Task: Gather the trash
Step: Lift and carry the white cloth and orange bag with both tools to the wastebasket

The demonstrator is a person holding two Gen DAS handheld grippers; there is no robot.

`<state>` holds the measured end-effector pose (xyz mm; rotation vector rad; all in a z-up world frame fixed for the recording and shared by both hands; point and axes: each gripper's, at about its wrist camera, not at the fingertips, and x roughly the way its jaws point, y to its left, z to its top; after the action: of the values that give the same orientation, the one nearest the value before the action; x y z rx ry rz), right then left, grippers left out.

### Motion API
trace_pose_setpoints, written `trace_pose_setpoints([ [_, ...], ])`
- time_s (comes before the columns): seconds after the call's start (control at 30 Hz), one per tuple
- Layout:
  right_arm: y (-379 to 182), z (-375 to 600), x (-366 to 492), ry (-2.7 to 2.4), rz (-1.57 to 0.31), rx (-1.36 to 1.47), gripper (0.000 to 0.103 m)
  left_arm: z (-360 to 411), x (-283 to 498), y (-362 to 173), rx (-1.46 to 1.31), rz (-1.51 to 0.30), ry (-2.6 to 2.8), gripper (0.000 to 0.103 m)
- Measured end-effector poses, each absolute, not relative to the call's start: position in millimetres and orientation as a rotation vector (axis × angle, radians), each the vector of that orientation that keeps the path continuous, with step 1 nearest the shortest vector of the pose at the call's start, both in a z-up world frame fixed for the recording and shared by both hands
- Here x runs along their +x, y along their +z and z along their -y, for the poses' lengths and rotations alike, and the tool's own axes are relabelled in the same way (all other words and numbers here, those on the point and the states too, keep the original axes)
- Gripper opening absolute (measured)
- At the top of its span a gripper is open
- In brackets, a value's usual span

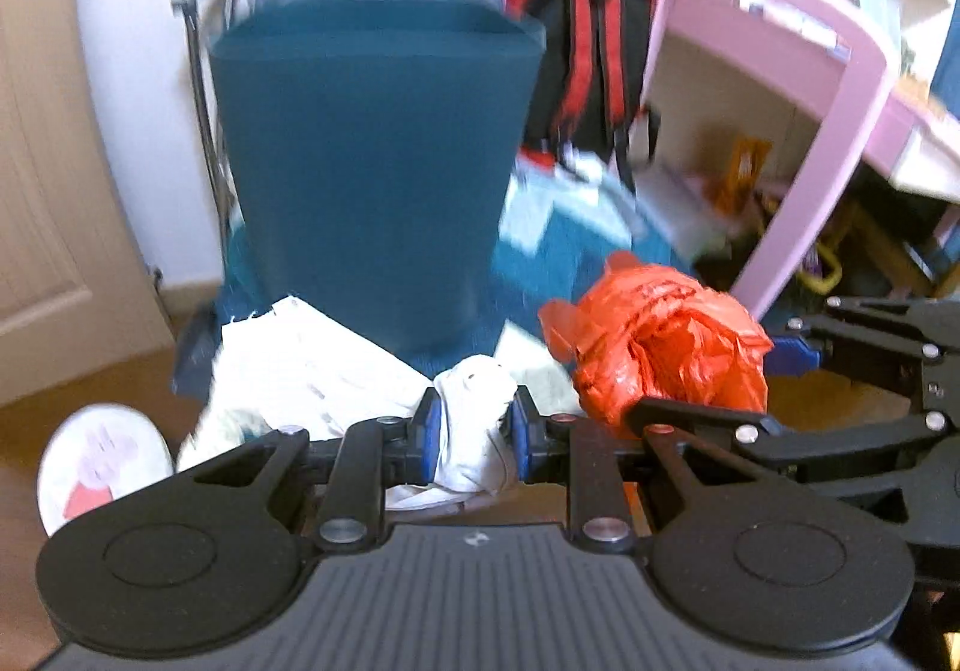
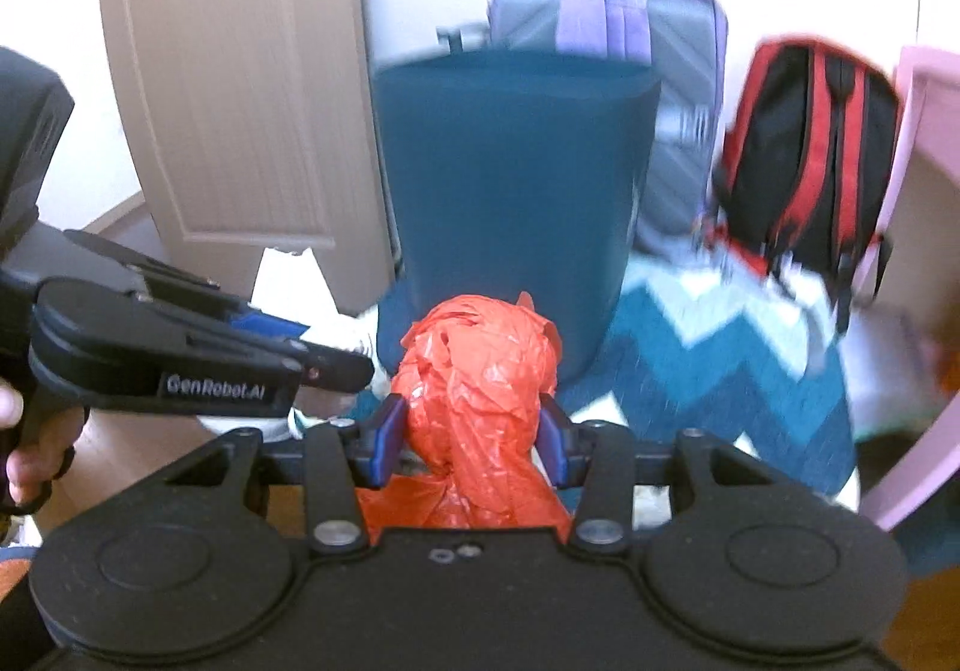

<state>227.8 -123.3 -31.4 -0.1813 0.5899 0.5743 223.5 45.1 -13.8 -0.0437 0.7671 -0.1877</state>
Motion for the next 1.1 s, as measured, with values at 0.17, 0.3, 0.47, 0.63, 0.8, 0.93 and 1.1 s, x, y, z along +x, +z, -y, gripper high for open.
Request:
trace_pose_setpoints([
  [0.17, 14, 122, 230, 0.568, -0.478, -0.201, 0.045, -49, 224, 36, -0.065, -0.651, -0.166, 0.022],
  [0.3, 51, 119, 241, 0.554, -0.390, -0.210, 0.045, -50, 236, 74, -0.073, -0.570, -0.147, 0.022],
  [0.47, 93, 111, 265, 0.531, -0.290, -0.214, 0.045, -55, 256, 115, -0.074, -0.481, -0.124, 0.022],
  [0.63, 123, 104, 298, 0.498, -0.227, -0.193, 0.045, -62, 279, 141, -0.071, -0.425, -0.098, 0.022],
  [0.8, 138, 94, 339, 0.471, -0.195, -0.177, 0.045, -73, 314, 154, -0.080, -0.388, -0.069, 0.022],
  [0.93, 136, 83, 374, 0.463, -0.184, -0.172, 0.045, -85, 347, 154, -0.099, -0.383, -0.043, 0.022],
  [1.1, 119, 69, 413, 0.458, -0.196, -0.170, 0.045, -104, 395, 137, -0.132, -0.423, -0.026, 0.022],
])
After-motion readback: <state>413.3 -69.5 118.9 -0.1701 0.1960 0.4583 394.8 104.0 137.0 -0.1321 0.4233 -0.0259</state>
